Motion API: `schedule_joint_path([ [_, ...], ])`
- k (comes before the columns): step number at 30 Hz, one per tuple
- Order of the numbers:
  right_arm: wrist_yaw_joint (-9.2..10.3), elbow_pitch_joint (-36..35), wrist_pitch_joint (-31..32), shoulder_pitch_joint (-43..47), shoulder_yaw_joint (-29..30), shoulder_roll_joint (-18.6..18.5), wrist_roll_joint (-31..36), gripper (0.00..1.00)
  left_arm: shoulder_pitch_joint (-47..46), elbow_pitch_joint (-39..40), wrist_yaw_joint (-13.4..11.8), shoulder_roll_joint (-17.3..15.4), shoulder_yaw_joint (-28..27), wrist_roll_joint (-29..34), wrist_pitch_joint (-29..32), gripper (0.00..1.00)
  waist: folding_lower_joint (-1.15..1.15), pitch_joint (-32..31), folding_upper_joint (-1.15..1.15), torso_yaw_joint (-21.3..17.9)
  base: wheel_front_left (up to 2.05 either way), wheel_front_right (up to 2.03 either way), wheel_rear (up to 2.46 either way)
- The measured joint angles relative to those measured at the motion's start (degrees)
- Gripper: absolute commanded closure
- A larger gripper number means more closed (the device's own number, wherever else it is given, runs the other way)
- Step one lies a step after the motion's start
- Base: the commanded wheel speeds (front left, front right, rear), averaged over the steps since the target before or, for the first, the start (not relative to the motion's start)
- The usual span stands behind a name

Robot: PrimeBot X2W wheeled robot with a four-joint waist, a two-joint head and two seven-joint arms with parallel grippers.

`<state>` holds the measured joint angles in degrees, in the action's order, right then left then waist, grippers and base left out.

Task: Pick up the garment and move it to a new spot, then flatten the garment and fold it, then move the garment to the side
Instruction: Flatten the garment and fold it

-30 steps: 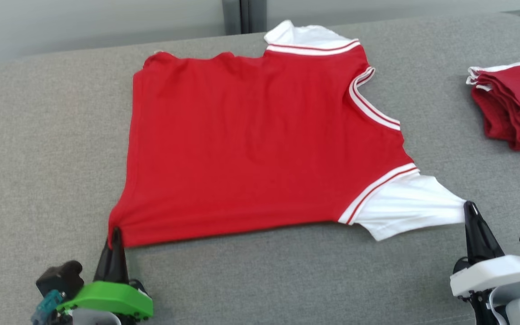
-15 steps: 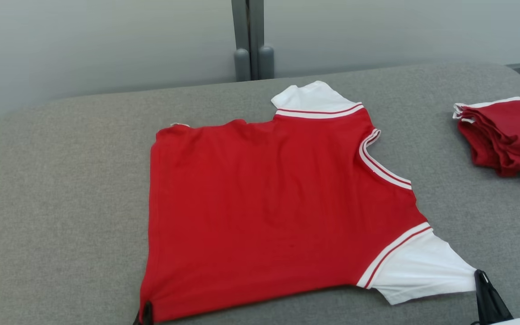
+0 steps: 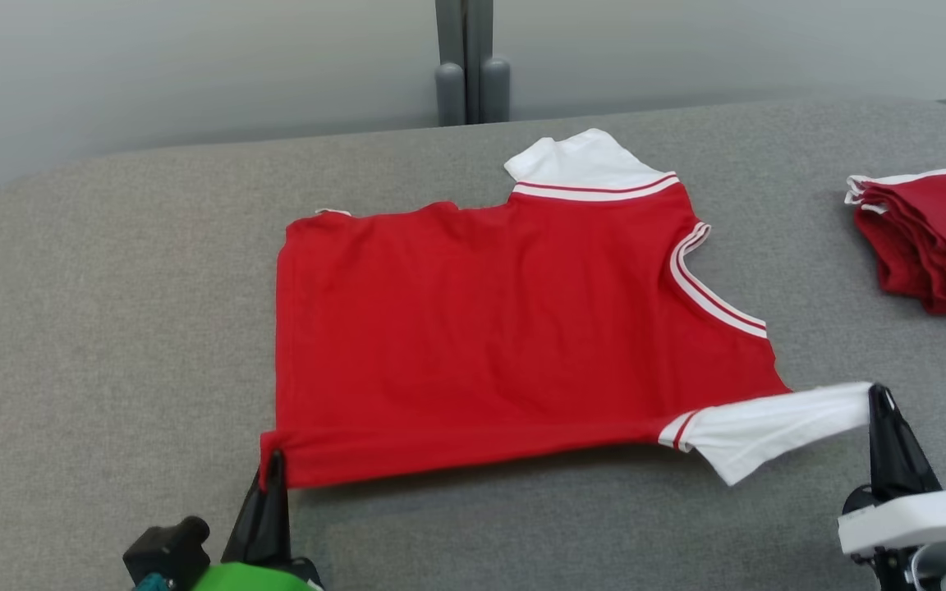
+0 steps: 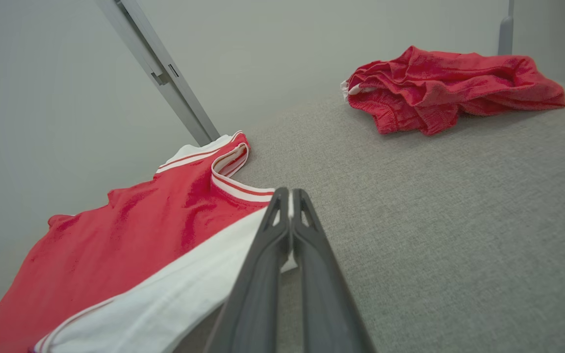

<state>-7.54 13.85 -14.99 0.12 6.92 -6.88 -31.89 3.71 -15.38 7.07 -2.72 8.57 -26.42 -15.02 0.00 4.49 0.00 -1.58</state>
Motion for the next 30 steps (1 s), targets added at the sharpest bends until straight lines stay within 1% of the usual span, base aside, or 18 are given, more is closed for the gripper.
schedule_joint_path([
  [7, 0.01, 2.04, -0.01, -10.04, -2.32, -0.89, 0.64, 1.0, -7.34, -1.7, 0.05, -0.01, 0.25, 0.21, -0.01, 1.0, 0.0, 3.5, 0.0, 0.29, 0.0, 0.0, 0.0],
  [11, 0.01, 5.23, -0.01, -16.19, -4.09, -1.54, 2.11, 1.0, -11.29, -3.88, 0.07, -0.03, 0.86, 0.37, -0.01, 1.0, 0.0, 5.77, 0.0, 0.59, 0.0, 0.0, 0.0],
  [15, 0.01, 8.09, -0.01, -20.98, -4.61, -2.05, 3.3, 1.0, -14.71, -5.73, 0.22, -0.01, 1.12, 0.6, -0.01, 1.0, 0.0, 7.93, 0.0, 0.96, 0.0, 0.0, 0.0],
  [19, 0.01, 10.13, -0.01, -24.66, -4.15, -2.34, 4.6, 1.0, -17.5, -7.14, 0.23, -0.02, 0.94, 1.18, -0.01, 1.0, 0.0, 9.96, 0.0, 1.3, 0.0, 0.0, 0.0],
  [28, 0.01, 13.38, -0.01, -29.36, -3.65, -2.12, 7.05, 1.0, -22.08, -9.36, 0.3, -0.01, 0.82, 1.87, -0.01, 1.0, 0.0, 13.17, 0.0, 1.54, 0.0, 0.0, 0.0],
  [29, 0.01, 14.22, -0.01, -29.58, -3.52, -2.0, 7.51, 0.53, -22.26, -9.75, 0.3, -0.01, 0.69, 1.89, -0.01, 0.55, 0.0, 13.37, 0.0, 1.52, 0.0, 0.0, 0.0],
  [30, 0.01, 14.8, -0.01, -29.64, -3.39, -1.79, 7.58, 0.07, -22.34, -10.0, 0.31, -0.01, 0.52, 1.92, 0.0, 0.0, 0.0, 13.47, 0.0, 1.51, 0.0, 0.0, 0.0],
])
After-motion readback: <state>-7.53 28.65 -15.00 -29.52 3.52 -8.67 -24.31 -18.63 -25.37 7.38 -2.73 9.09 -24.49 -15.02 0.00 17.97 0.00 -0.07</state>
